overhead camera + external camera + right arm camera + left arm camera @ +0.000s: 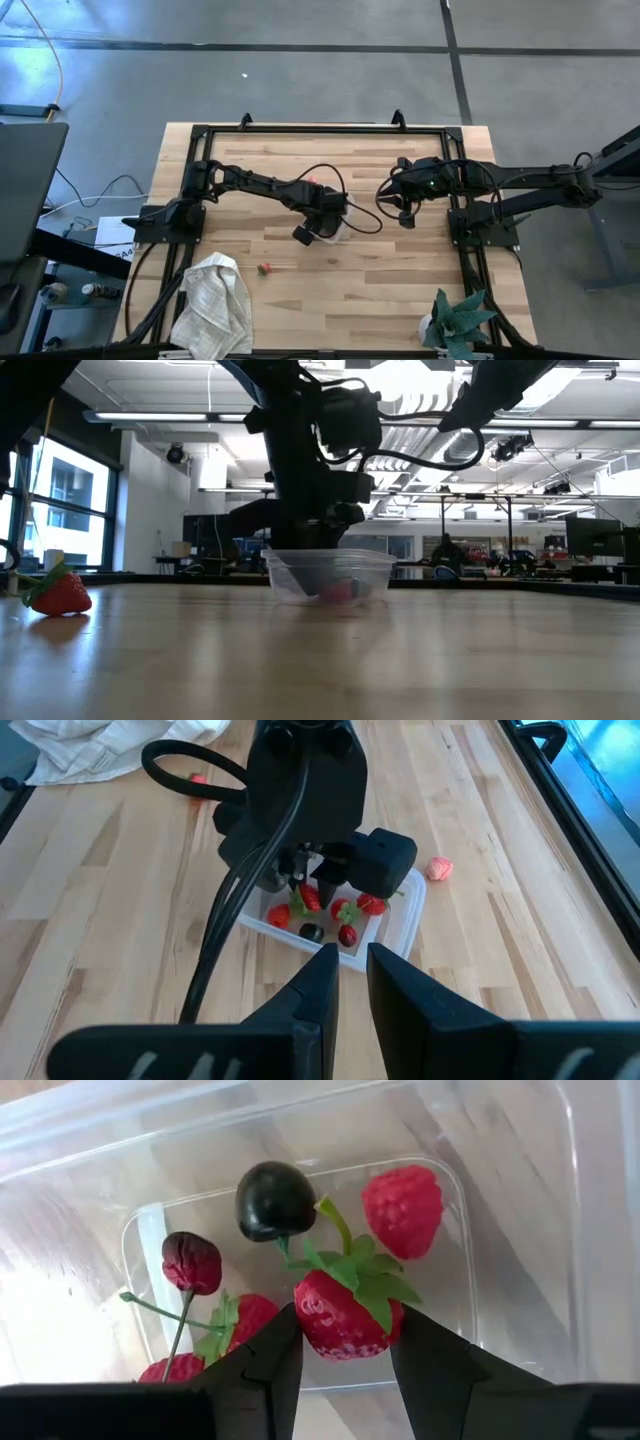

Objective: Pick and placing Produce into tupperware
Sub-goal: Put the strawberry into the transparent bin

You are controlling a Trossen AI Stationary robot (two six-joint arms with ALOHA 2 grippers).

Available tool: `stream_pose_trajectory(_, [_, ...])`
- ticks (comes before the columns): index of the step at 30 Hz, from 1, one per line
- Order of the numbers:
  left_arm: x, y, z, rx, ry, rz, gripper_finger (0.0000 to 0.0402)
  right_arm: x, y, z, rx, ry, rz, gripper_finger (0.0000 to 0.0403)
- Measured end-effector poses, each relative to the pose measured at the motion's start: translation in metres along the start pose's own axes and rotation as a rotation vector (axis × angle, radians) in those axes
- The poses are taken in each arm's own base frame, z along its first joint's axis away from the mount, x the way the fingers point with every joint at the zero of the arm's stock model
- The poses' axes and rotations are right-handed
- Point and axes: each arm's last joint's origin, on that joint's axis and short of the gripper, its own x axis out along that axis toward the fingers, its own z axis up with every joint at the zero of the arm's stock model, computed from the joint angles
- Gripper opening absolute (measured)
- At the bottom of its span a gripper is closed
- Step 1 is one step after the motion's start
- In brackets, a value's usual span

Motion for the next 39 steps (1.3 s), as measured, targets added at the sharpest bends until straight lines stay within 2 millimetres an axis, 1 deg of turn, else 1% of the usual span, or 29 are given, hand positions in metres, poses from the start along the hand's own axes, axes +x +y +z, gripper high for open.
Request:
stream_pose_trajectory(10, [0.0, -0.001, -0.002, -0.029, 0.016, -0.012, 0.0171, 0.0, 0.0, 0.0, 0.0, 0.0, 0.0, 0.0047])
stream_pose_trajectory(15, [-0.002, -0.001, -0.002, -0.031, 0.03, -0.022, 0.0178, 0.0, 0.0, 0.0, -0.001, 0.0, 0.0, 0.0047])
stream_pose_trajectory(21, [-0.02, 0.007, 0.007, -0.033, 0.025, -0.007, 0.0169, 0.0, 0.0, 0.0, -0.001, 0.0, 0.0, 0.0047])
stream_pose_trajectory(24, [-0.035, 0.014, 0.015, -0.033, 0.02, 0.024, 0.0166, 0.0, 0.0, 0.0, 0.0, 0.0, 0.0, 0.0047])
stream_pose_trajectory(27, [-0.049, 0.019, 0.017, -0.019, 0.064, 0.054, 0.0166, 0.0, 0.0, 0.0, 0.0, 0.0, 0.0, 0.0047])
stream_pose_trajectory(34, [-0.071, 0.022, 0.012, -0.02, 0.187, 0.056, 0.0166, 0.0, 0.0, 0.0, -0.001, 0.0, 0.0, 0.0047])
stream_pose_trajectory(39, [-0.08, 0.02, 0.007, -0.046, 0.266, 0.034, 0.0166, 0.0, 0.0, 0.0, -0.001, 0.0, 0.0, 0.0047])
